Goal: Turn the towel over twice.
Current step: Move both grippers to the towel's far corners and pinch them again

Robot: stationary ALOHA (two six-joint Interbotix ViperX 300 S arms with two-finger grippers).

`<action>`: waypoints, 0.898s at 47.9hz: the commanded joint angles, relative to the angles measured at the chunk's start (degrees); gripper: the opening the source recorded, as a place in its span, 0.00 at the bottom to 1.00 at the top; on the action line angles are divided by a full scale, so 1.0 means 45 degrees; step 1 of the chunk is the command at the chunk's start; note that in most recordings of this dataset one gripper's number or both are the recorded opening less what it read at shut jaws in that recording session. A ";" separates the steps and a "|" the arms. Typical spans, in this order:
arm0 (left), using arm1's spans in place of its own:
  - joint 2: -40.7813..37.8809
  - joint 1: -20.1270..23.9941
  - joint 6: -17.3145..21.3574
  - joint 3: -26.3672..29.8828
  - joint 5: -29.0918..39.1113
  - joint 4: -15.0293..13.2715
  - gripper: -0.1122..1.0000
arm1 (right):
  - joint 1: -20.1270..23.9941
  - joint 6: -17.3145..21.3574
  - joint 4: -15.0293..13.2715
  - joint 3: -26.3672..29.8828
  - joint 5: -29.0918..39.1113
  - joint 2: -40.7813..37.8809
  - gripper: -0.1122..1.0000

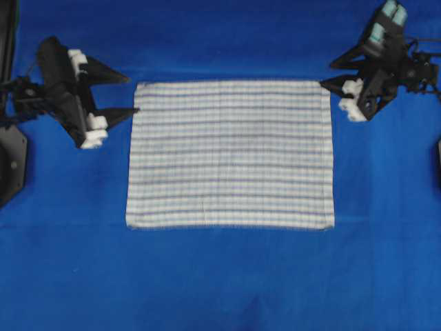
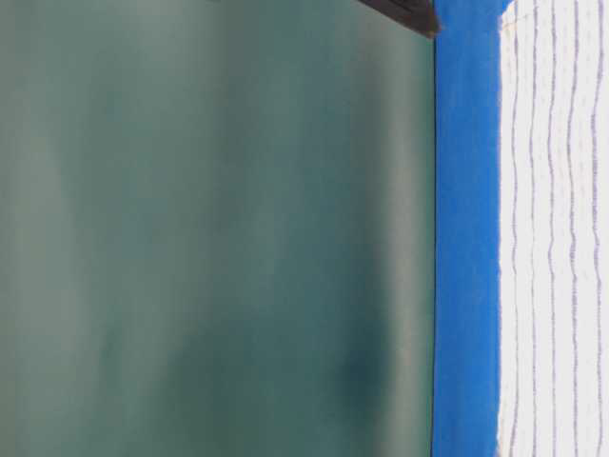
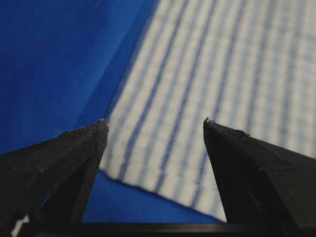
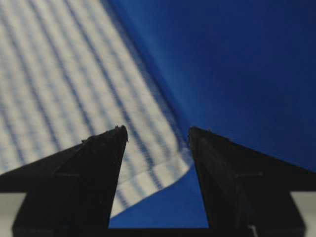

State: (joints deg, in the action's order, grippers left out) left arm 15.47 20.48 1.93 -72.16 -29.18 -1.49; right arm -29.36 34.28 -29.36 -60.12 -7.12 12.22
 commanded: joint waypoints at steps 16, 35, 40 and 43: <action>-0.3691 0.0625 0.0020 0.1035 -0.2383 0.0000 0.76 | -0.0918 -0.0078 -0.0332 0.0840 -0.0117 -0.2305 0.65; -0.4238 0.0938 0.0020 0.1230 -0.1406 -0.0020 0.38 | -0.0781 -0.0078 -0.0469 0.0664 -0.0117 -0.2344 0.49; -0.4277 0.0938 0.0020 0.1426 -0.0859 0.0000 0.17 | -0.0703 -0.0078 -0.0488 0.0645 -0.0117 -0.2363 0.20; -0.4297 0.0938 0.0020 0.1504 -0.0684 0.0000 0.12 | -0.0684 -0.0078 -0.0508 0.0645 -0.0117 -0.2363 0.12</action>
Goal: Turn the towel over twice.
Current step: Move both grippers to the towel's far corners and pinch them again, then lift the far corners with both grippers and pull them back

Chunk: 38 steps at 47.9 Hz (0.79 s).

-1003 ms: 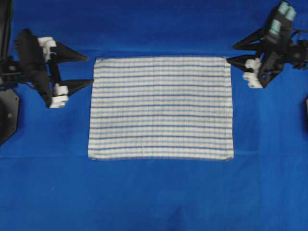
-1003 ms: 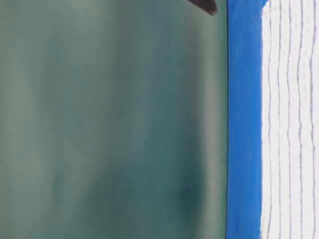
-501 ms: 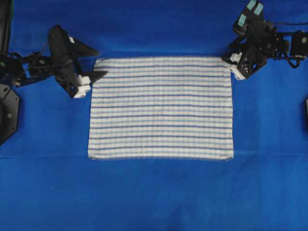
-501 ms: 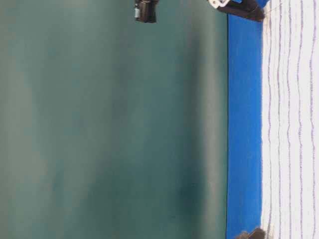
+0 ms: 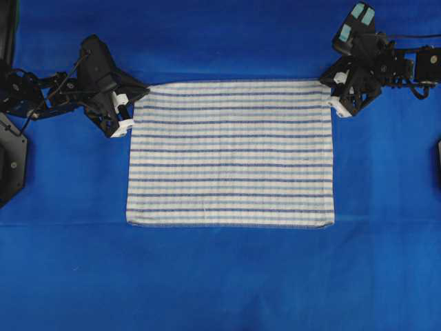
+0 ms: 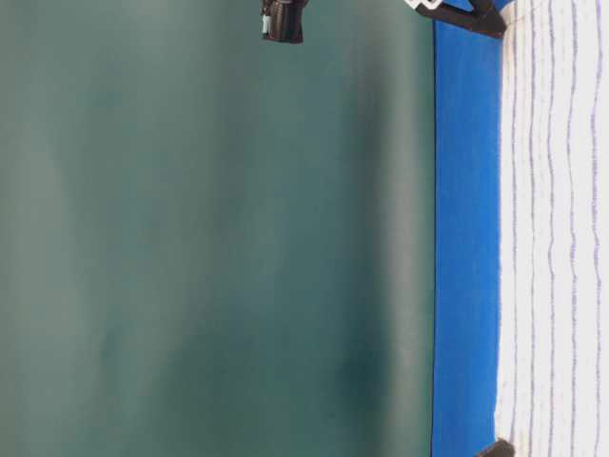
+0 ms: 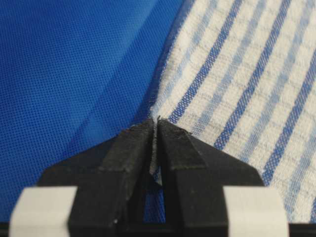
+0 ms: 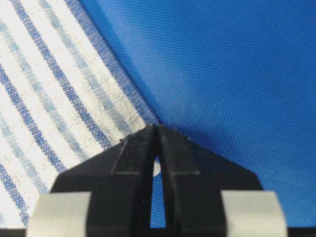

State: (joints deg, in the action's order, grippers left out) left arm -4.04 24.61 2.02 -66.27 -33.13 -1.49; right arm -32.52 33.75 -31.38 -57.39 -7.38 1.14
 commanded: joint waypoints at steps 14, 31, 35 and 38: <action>0.0195 0.0020 -0.0020 0.0176 0.0352 -0.0020 0.12 | 0.0020 0.0059 0.0020 0.0078 -0.0332 0.0156 0.13; 0.2773 0.0391 0.0020 0.0684 0.1934 -0.0020 0.12 | -0.0742 0.0059 0.0000 0.0352 -0.0195 0.1699 0.13; 0.3457 0.0703 0.0020 0.0859 0.2363 0.0000 0.12 | -0.1094 0.0059 -0.0039 0.0488 0.0000 0.2363 0.13; 0.4004 0.0996 0.0020 0.1016 0.2637 0.0000 0.12 | -0.1309 0.0059 -0.0059 0.0625 0.0215 0.2871 0.13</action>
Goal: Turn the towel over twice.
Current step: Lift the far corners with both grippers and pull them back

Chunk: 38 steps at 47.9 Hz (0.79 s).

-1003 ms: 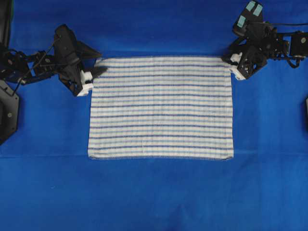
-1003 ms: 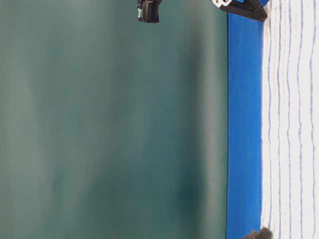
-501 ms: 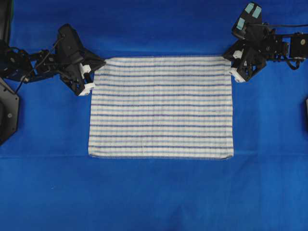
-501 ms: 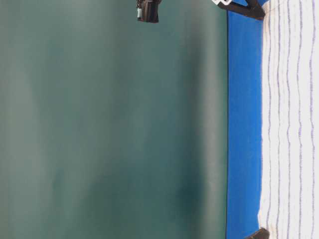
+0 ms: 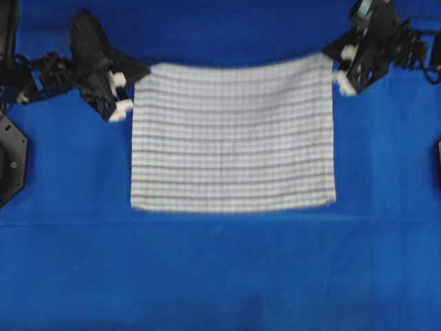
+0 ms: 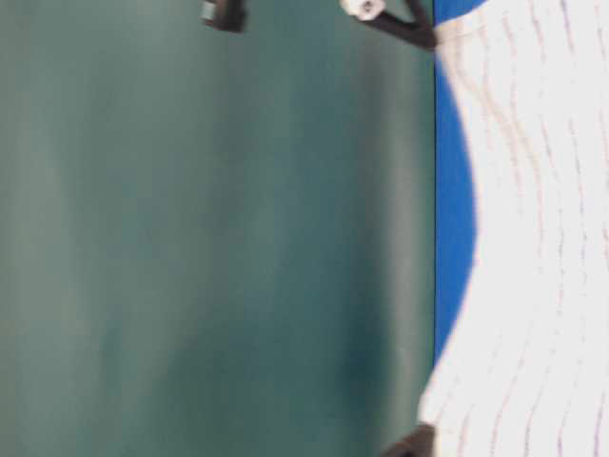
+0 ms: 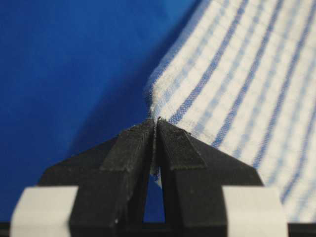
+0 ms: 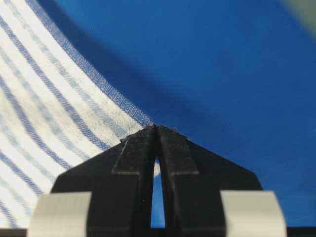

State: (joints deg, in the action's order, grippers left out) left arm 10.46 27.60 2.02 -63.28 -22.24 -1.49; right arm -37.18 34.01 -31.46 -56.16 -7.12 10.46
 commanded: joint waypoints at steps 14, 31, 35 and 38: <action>0.3281 0.1406 0.0039 0.0703 0.0605 0.0000 0.12 | -0.0586 -0.0039 -0.0410 0.1133 0.1816 0.3379 0.13; 0.5742 0.1504 0.0020 0.1016 0.0625 0.0000 0.12 | -0.0488 -0.0020 -0.0469 0.1270 0.2617 0.6172 0.13; 0.6074 0.1465 0.0020 0.1035 0.0625 0.0000 0.12 | -0.0332 -0.0020 -0.0469 0.1289 0.2871 0.6641 0.13; 0.6250 0.1426 0.0020 0.1016 0.0605 0.0000 0.12 | -0.0195 -0.0039 -0.0469 0.1328 0.3145 0.6934 0.13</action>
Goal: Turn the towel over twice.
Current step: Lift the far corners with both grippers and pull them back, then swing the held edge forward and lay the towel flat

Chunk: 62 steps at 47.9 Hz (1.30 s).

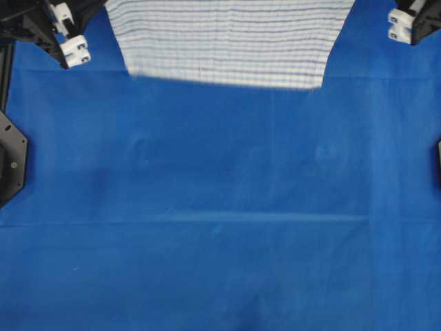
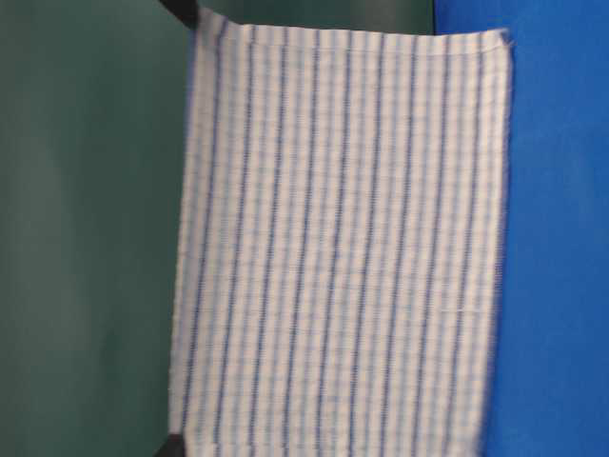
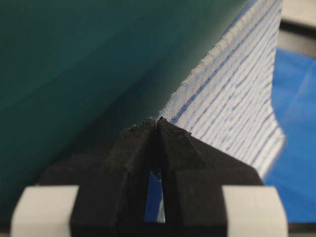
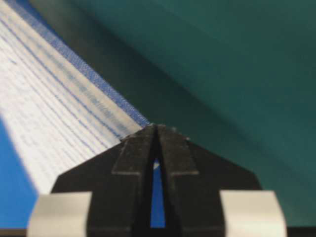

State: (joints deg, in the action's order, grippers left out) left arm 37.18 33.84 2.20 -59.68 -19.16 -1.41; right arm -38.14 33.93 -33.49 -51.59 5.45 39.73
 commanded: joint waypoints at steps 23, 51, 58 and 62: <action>0.0469 -0.0215 -0.0020 0.0117 -0.0234 -0.0020 0.12 | 0.0801 0.0039 -0.0293 0.1055 0.1641 0.0566 0.13; -0.0449 -0.4688 -0.0312 -0.2461 0.0352 -0.0020 0.12 | 0.7637 0.4063 0.0664 -0.0859 0.4316 -0.1211 0.13; -0.1523 -0.6660 -0.0352 -0.2402 0.0762 -0.0039 0.12 | 0.9199 0.5703 0.0645 -0.1016 0.4316 -0.2832 0.13; -0.2480 -0.7578 -0.0566 -0.2227 0.0840 -0.0039 0.12 | 0.9863 0.6426 0.0625 -0.0937 0.4316 -0.3711 0.13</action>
State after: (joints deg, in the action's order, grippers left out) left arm 29.09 2.90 0.44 -71.10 -15.38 -1.49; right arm 3.96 61.08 -30.50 -56.78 25.05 25.66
